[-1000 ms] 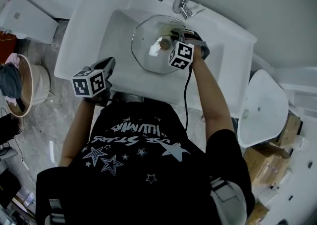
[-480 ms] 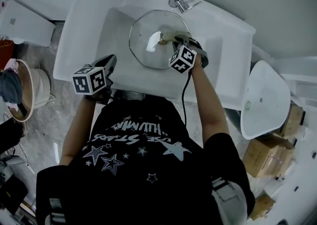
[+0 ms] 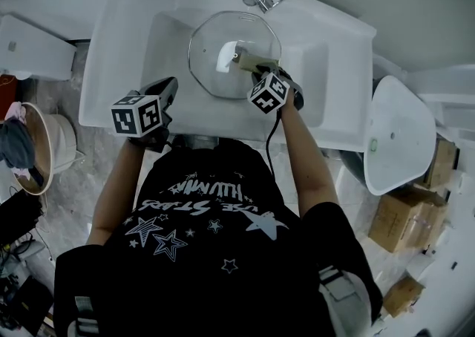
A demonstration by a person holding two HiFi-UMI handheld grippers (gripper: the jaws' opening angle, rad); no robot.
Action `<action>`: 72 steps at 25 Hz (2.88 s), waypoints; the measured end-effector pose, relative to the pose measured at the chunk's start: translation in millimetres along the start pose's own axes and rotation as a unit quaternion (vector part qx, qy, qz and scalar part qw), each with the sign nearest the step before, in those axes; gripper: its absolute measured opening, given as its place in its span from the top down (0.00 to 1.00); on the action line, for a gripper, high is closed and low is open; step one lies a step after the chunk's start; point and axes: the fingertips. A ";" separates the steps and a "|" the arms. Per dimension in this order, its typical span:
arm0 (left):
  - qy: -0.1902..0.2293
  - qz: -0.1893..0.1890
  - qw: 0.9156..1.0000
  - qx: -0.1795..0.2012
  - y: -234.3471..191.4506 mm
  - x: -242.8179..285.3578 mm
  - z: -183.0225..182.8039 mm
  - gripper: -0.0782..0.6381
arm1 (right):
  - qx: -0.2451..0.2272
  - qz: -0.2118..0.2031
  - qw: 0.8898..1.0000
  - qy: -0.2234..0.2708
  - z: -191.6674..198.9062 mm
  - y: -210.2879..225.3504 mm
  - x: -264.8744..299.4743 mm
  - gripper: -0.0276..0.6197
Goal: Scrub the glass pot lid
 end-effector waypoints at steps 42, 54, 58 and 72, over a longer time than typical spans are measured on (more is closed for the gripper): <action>-0.035 0.099 0.991 0.078 -21.8 -22.8 -8.1 0.88 | 0.275 -0.009 0.957 0.095 -63.2 -62.5 -67.3 0.85; -0.053 0.148 0.982 0.106 -23.5 -47.4 11.8 0.88 | 0.305 0.099 0.936 0.144 -86.0 -85.5 -131.1 0.86; -0.053 0.151 0.981 0.108 -25.9 -53.4 14.7 0.88 | 0.313 0.092 0.935 0.142 -88.7 -100.2 -132.5 0.86; -0.050 0.145 0.983 0.105 -21.7 -58.0 18.3 0.88 | 0.324 0.085 0.931 0.148 -80.2 -113.8 -142.5 0.86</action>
Point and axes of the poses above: the fingertips, and each gripper's own axes: x forward along the fingers, y to its right, z out of its underside, and after that the axes turned 8 degrees about -z, right-handed
